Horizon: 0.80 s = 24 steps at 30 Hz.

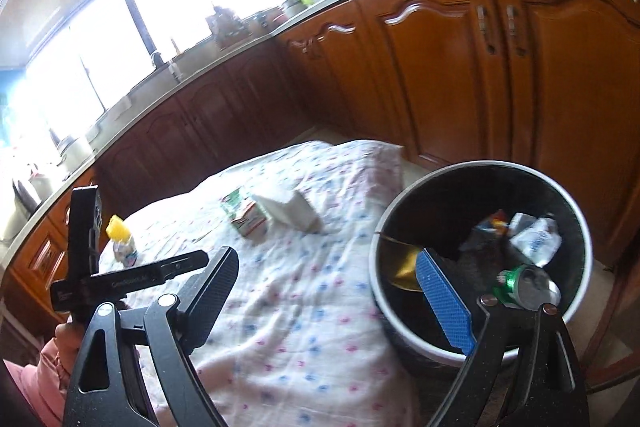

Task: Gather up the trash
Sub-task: 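Move both open tools back over the milk carton and foam block, then grasp the green milk carton with the left tool while the right tool grasps the white foam block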

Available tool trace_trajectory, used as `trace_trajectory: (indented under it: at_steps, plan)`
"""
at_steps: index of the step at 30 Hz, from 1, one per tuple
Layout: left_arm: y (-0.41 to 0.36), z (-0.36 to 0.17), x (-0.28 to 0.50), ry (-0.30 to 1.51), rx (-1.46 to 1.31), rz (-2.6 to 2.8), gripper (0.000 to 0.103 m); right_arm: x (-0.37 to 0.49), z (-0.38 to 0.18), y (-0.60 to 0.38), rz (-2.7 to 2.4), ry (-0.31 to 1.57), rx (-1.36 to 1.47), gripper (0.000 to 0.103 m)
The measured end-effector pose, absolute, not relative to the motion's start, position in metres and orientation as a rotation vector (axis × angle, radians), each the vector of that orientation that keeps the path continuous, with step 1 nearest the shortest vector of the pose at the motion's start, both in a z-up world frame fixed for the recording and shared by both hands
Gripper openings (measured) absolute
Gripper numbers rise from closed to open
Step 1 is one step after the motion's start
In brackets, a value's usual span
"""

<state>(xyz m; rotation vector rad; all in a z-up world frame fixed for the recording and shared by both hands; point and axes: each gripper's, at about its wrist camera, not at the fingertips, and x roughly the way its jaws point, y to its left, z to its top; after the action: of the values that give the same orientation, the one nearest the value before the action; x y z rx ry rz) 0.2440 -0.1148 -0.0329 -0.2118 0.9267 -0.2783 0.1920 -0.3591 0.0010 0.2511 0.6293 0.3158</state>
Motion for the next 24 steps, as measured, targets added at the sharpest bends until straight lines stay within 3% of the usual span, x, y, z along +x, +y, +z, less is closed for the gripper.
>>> trace_trajectory:
  at_steps: [21, 24]
  plan:
    - [-0.047, -0.049, 0.282, 0.973, -0.288, -0.15, 0.065, 0.32, -0.025, -0.244, 0.466, 0.847, -0.163, 0.089]
    - [-0.043, -0.052, 0.292, 0.984, -0.301, -0.15, 0.065, 0.337, -0.036, -0.236, 0.449, 0.887, -0.202, 0.083]
